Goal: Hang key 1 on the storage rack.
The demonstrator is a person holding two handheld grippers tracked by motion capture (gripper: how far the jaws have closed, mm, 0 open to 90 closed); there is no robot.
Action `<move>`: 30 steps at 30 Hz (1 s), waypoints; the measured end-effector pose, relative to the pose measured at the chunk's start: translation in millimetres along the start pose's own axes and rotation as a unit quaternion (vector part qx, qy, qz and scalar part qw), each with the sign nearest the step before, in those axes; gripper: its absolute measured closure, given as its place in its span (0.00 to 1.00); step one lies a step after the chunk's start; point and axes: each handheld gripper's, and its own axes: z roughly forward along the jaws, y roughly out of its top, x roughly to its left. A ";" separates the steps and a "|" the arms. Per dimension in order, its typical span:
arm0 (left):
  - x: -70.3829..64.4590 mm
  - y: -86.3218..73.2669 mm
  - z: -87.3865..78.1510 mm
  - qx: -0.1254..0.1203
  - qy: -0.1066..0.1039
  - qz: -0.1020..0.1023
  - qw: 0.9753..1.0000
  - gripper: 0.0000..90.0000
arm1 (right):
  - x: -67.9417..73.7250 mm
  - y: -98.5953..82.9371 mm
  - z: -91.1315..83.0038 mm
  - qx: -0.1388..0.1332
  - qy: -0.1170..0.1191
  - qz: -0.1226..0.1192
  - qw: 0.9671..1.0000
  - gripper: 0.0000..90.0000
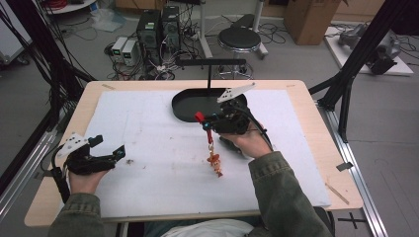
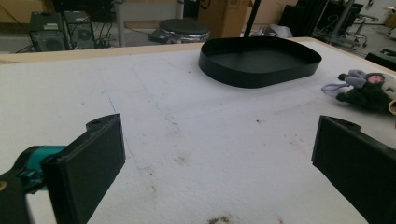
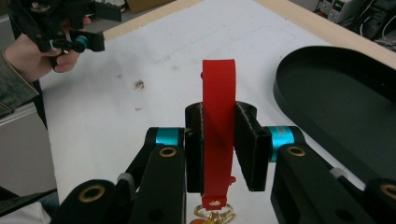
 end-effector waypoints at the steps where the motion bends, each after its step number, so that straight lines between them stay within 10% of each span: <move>1: 0.0 -0.1 0.1 0.000 0.000 0.000 1.000 0.03 | -0.2 2.4 -1.3 -0.001 0.001 0.000 1.000 0.83; 30: 0.4 -0.2 1.1 -0.001 -0.001 0.001 1.000 0.04 | -43.1 79.5 15.6 0.051 0.035 0.011 0.998 0.83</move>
